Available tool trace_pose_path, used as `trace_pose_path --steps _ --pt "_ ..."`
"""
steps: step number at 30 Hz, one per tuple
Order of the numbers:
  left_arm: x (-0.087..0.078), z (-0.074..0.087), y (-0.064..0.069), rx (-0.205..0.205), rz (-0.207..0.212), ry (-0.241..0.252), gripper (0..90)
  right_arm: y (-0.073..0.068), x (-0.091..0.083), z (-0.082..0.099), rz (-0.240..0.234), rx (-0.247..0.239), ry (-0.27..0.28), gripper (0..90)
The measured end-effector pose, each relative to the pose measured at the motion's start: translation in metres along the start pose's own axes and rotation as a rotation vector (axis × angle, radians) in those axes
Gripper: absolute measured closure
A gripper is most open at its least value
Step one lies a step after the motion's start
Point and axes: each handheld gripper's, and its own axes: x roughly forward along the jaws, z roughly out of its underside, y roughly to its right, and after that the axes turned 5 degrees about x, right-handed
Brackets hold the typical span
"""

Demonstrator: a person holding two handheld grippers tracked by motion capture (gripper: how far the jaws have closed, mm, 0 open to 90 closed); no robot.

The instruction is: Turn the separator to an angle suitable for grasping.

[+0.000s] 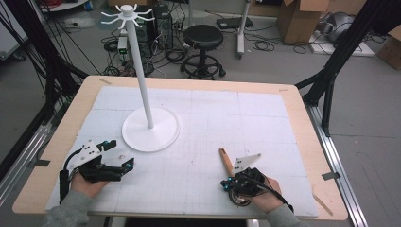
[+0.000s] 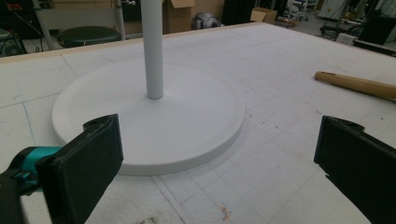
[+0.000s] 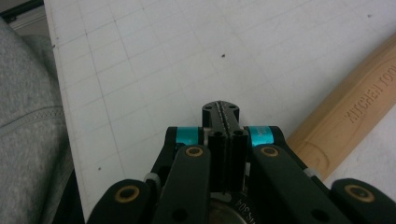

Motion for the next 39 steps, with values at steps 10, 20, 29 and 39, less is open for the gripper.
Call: trace_pose_path --steps 10,20,29,39 --pt "0.002 -0.001 0.002 0.000 0.008 0.002 1.8 0.007 -0.003 -0.007 -0.034 0.003 0.064 90.0" --pt "0.002 -0.001 0.002 -0.001 0.008 0.002 1.8 0.044 -0.016 -0.011 0.130 0.123 0.229 90.0" --pt "0.003 -0.001 0.002 0.001 0.007 0.000 1.8 0.057 -0.007 -0.012 0.197 0.157 0.198 90.0" --pt "0.002 -0.001 0.004 0.005 0.008 -0.007 1.8 0.064 0.001 -0.012 0.216 0.178 0.174 90.0"
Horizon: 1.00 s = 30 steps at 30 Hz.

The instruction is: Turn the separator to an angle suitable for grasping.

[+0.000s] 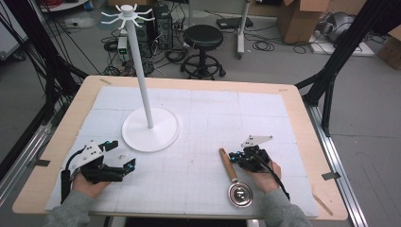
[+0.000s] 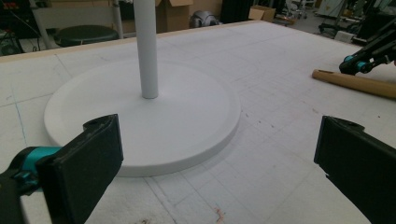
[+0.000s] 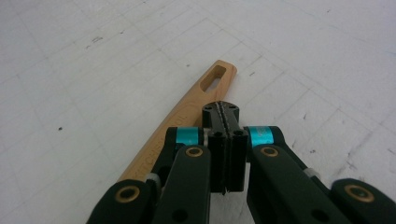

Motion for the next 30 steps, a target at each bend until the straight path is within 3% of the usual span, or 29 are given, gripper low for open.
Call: trace_pose_path --steps 14,30 --pt "-0.001 0.002 -0.001 0.001 -0.007 -0.009 1.8 -0.001 0.007 -0.002 -0.019 0.003 -0.014 90.0" --pt "0.000 0.002 -0.001 0.002 -0.007 -0.013 1.8 -0.019 0.019 -0.014 -0.049 -0.068 -0.048 90.0"
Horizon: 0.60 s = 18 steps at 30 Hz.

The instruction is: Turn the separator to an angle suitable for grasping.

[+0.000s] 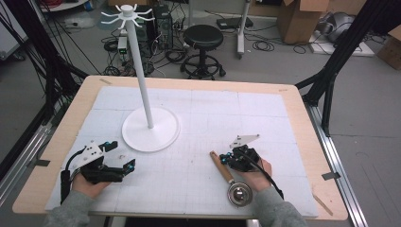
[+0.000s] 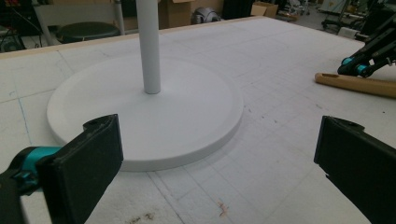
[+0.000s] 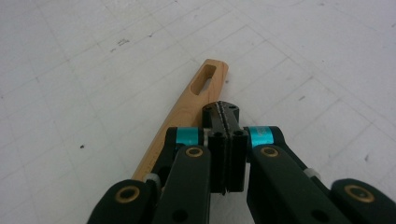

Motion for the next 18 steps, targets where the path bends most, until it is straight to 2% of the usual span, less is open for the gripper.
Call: trace_pose_path --steps 11,18 --pt "0.000 0.000 0.000 -0.001 -0.001 0.001 1.8 -0.005 0.007 -0.008 -0.021 -0.025 -0.024 90.0" --pt "0.000 0.000 0.000 -0.003 -0.001 0.003 1.8 -0.014 0.014 -0.016 -0.050 -0.054 -0.045 90.0"
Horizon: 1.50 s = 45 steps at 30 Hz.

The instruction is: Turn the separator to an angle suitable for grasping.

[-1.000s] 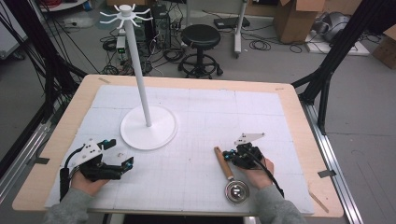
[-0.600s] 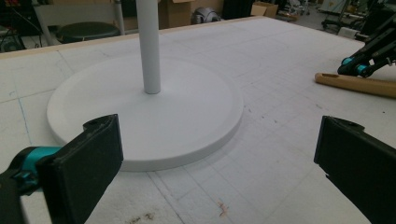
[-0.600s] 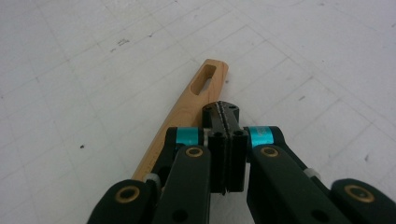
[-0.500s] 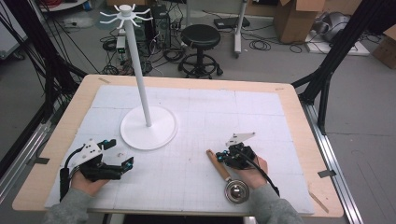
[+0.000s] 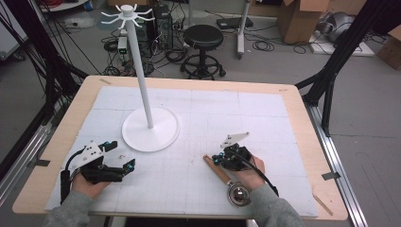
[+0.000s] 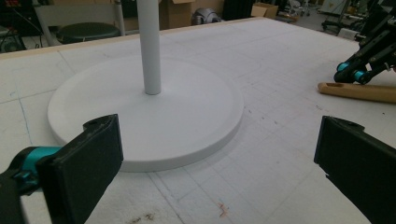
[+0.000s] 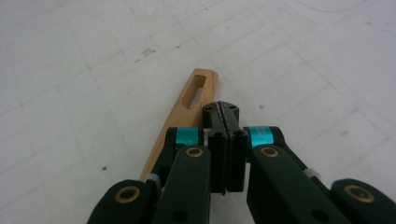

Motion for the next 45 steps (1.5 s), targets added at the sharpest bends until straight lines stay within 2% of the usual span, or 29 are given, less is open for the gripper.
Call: trace_pose_path --steps 8,14,16,18,20,21,25,26,29,34,36,37,39,45 --pt "-0.001 0.000 0.000 -0.001 -0.002 0.003 1.7 -0.008 0.007 -0.008 -0.018 -0.027 -0.024 90.0" --pt "-0.001 0.000 0.000 0.002 -0.001 0.001 1.8 -0.020 0.011 -0.014 -0.017 -0.078 -0.052 90.0" --pt "-0.002 0.000 0.001 0.000 -0.002 0.001 1.8 -0.023 0.013 -0.016 -0.037 -0.082 -0.053 90.0" --pt "-0.002 0.000 0.000 0.001 -0.003 0.001 1.8 -0.026 0.014 -0.017 -0.031 -0.096 -0.060 90.0" --pt "-0.002 0.000 0.000 0.000 -0.004 -0.001 1.7 -0.028 0.015 -0.018 -0.053 -0.092 -0.066 90.0" --pt "-0.002 0.000 0.000 -0.002 -0.006 -0.001 1.8 -0.029 0.016 -0.019 -0.047 -0.110 -0.070 90.0" --pt "-0.003 0.000 0.000 0.002 -0.005 -0.003 1.8 -0.031 0.016 -0.019 -0.050 -0.117 -0.074 90.0" --pt "-0.003 0.000 0.000 0.003 -0.005 -0.004 1.8 -0.031 0.016 -0.019 -0.064 -0.123 -0.073 90.0" --pt "-0.004 0.001 0.000 -0.001 -0.010 -0.003 1.8 -0.034 0.017 -0.020 -0.064 -0.135 -0.075 90.0" --pt "-0.004 0.001 0.000 -0.004 -0.010 -0.001 1.8 -0.043 0.020 -0.023 -0.107 -0.163 -0.093 90.0" --pt "-0.004 0.001 0.000 -0.003 -0.009 -0.001 1.8 -0.048 0.021 -0.024 -0.100 -0.183 -0.101 90.0" --pt "-0.004 0.001 -0.001 -0.003 -0.009 -0.001 1.8 -0.049 0.022 -0.024 -0.120 -0.182 -0.106 90.0" --pt "-0.005 0.001 0.000 -0.004 -0.009 -0.001 1.8 -0.053 0.022 -0.025 -0.111 -0.201 -0.113 90.0" --pt "-0.005 0.001 -0.001 -0.003 -0.009 0.000 1.8 -0.060 0.023 -0.026 -0.118 -0.219 -0.128 90.0"
